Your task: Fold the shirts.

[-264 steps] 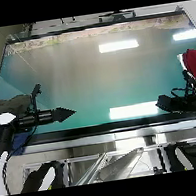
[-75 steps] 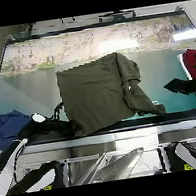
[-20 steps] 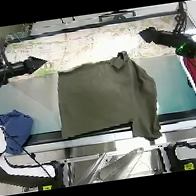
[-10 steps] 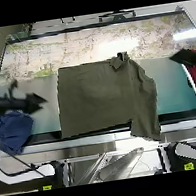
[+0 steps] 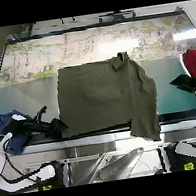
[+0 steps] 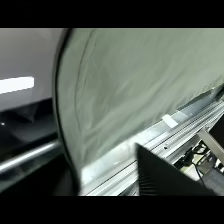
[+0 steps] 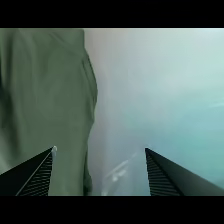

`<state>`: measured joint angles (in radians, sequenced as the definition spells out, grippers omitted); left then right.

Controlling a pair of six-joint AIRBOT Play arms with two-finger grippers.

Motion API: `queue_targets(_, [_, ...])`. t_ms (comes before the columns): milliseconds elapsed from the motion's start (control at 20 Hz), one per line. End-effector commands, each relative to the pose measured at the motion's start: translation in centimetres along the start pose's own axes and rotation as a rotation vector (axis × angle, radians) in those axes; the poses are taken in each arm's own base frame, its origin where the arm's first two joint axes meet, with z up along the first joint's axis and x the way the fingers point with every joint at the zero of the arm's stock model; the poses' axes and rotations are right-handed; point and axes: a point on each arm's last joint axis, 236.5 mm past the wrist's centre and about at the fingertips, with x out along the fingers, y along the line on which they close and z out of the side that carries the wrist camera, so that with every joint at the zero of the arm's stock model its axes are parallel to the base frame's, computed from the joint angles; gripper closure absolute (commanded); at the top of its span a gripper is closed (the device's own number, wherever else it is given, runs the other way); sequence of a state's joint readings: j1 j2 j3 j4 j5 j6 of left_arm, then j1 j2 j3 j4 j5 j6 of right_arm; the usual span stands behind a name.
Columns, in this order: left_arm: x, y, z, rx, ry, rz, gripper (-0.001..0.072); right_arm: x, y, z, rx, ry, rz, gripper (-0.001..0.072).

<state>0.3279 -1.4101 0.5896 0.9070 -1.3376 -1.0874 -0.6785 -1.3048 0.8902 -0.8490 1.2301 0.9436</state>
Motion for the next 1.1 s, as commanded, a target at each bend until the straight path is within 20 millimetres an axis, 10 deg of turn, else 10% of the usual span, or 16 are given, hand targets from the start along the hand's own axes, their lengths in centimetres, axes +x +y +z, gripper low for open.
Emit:
queue_targets(0, [2.7, -1.7, 0.9, 0.045, 0.037, -0.035, 0.0474, 1.8, -0.6, -2.9, 0.010, 0.075, 0.027, 0.0086])
queue_targets(100, [2.5, -2.8, 1.4, 0.082, 0.065, -0.050, 0.0689, 2.7, -1.2, -3.7, 0.024, 0.105, 0.030, 0.0086])
queue_targets(350, [-2.5, -4.5, 5.2, 0.139, -0.074, -0.049, 0.0691, 6.6, -1.0, -5.8, 0.060, 0.230, 0.088, 0.0086])
queue_targets(550, [-6.7, -3.8, 6.7, 0.110, -0.217, -0.056, 0.0690, 10.2, 3.2, -5.5, 0.020, 0.238, 0.183, 0.0088])
queue_targets(950, [-8.0, -4.0, 7.6, 0.088, -0.279, -0.103, 0.0689, 11.0, 9.6, -9.3, -0.106, 0.394, 0.268, 0.0675])
queue_targets(1050, [-9.2, -5.8, 8.1, 0.107, -0.309, -0.172, 0.0689, 8.9, 10.8, -7.9, -0.155, 0.329, 0.269, 0.0676])
